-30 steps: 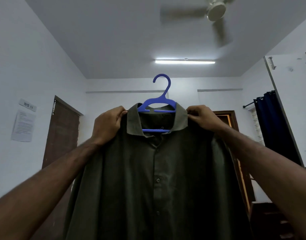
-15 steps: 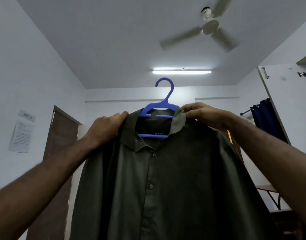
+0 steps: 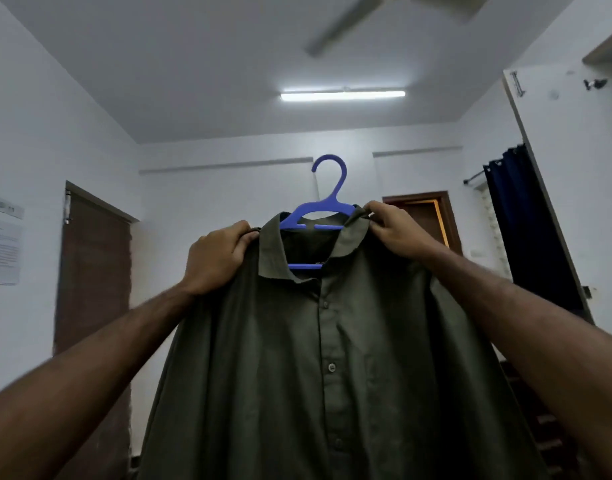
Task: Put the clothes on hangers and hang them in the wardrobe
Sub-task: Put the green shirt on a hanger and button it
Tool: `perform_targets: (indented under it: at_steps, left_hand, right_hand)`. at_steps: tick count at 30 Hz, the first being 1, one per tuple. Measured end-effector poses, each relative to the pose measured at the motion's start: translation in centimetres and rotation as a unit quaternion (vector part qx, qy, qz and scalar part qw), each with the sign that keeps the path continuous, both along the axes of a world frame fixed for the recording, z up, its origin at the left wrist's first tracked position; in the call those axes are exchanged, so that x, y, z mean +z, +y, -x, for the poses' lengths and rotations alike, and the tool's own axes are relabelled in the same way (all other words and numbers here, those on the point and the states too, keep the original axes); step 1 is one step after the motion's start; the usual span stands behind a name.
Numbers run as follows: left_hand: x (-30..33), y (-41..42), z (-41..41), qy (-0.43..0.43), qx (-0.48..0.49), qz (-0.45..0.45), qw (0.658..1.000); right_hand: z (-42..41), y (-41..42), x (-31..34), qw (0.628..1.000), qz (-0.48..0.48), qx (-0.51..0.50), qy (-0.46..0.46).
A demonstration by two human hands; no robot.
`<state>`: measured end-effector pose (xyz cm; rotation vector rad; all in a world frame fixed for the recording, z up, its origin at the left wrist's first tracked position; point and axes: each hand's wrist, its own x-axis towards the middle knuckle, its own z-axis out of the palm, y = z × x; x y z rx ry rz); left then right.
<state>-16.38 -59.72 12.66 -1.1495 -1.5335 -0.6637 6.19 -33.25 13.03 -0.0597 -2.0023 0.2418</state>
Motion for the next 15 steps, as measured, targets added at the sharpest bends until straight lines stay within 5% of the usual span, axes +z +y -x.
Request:
perform_targets:
  at_steps: [4, 8, 15]
  left_hand:
    - [-4.4, 9.9, 2.7, -0.036, -0.02, 0.015, 0.999]
    - [-7.5, 21.7, 5.3, -0.067, -0.068, 0.039, 0.995]
    - [4.7, 40.1, -1.5, -0.063, -0.147, 0.146, 0.976]
  right_hand:
    - [0.6, 10.0, -6.5, 0.991, -0.009, -0.111, -0.075]
    - [1.0, 20.3, -10.2, 0.983, -0.025, -0.173, -0.055]
    - [-7.5, 36.2, -1.7, 0.963, 0.017, -0.266, -0.031]
